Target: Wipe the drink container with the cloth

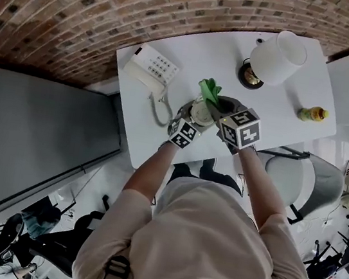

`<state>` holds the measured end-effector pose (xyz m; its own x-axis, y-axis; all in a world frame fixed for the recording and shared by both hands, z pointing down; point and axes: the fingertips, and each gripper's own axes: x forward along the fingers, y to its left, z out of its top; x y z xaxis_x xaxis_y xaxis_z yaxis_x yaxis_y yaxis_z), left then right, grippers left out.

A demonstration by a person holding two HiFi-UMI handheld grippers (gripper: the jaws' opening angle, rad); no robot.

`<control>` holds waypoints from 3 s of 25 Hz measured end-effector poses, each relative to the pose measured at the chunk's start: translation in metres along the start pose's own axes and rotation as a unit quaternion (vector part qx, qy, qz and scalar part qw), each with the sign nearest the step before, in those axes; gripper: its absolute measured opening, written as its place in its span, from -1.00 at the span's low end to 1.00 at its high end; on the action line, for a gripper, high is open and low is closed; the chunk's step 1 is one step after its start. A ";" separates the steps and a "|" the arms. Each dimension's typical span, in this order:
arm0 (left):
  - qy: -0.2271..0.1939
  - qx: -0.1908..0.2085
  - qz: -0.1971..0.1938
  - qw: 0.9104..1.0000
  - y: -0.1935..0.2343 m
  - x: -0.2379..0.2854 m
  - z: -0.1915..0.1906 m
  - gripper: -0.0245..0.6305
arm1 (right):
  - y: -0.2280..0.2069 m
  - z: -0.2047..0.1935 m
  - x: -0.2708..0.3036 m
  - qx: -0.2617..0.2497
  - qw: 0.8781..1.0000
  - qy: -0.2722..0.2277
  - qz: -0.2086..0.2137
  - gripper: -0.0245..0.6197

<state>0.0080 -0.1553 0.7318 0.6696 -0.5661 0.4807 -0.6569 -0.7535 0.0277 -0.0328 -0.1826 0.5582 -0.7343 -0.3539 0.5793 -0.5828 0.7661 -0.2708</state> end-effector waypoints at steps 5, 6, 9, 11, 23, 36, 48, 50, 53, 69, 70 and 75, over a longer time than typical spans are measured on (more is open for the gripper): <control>-0.001 0.002 0.000 1.000 0.000 0.000 0.001 0.33 | -0.003 -0.012 0.020 -0.014 0.998 0.056 -0.010 -0.80; -0.001 0.002 0.000 1.000 0.000 0.000 0.001 0.33 | -0.002 -0.016 0.024 -0.012 0.997 0.070 -0.004 -0.80; 0.000 0.002 -0.002 1.000 0.001 0.000 0.001 0.33 | 0.002 -0.023 0.032 -0.010 0.995 0.095 0.007 -0.80; 0.001 0.002 -0.004 1.000 0.000 0.000 0.001 0.33 | 0.002 -0.023 0.034 -0.006 0.995 0.101 0.007 -0.80; -0.003 -0.005 -0.013 1.000 -0.001 0.001 0.001 0.33 | 0.022 -0.026 0.039 -0.036 0.992 0.115 0.023 -0.80; -0.006 -0.029 -0.010 1.000 0.006 0.002 0.004 0.33 | 0.020 -0.019 0.051 -0.024 0.992 0.124 0.023 -0.80; 0.007 -0.001 -0.009 1.000 0.000 0.001 -0.001 0.33 | 0.055 -0.036 0.050 -0.039 0.982 0.166 0.078 -0.80; 0.005 0.000 -0.009 1.000 0.000 0.002 0.000 0.33 | 0.056 -0.037 0.050 -0.035 0.982 0.166 0.083 -0.80; 0.004 0.002 -0.010 1.000 0.000 0.002 -0.001 0.33 | 0.057 -0.039 0.049 -0.022 0.981 0.167 0.092 -0.80; 0.012 0.002 -0.019 1.000 -0.001 0.002 0.000 0.33 | 0.054 -0.049 0.004 0.067 0.990 0.099 0.076 -0.80; 0.013 0.002 -0.020 1.000 -0.002 0.002 -0.001 0.33 | 0.051 -0.050 -0.002 0.071 0.992 0.084 0.067 -0.80; 0.035 0.017 -0.024 0.999 -0.002 -0.001 -0.004 0.34 | 0.031 -0.054 -0.025 0.077 0.996 0.027 0.023 -0.80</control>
<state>0.0071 -0.1523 0.7347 0.6740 -0.5047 0.5394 -0.6110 -0.7913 0.0230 -0.0139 -0.1207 0.5766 -0.7438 -0.2878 0.6033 -0.5986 0.6884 -0.4097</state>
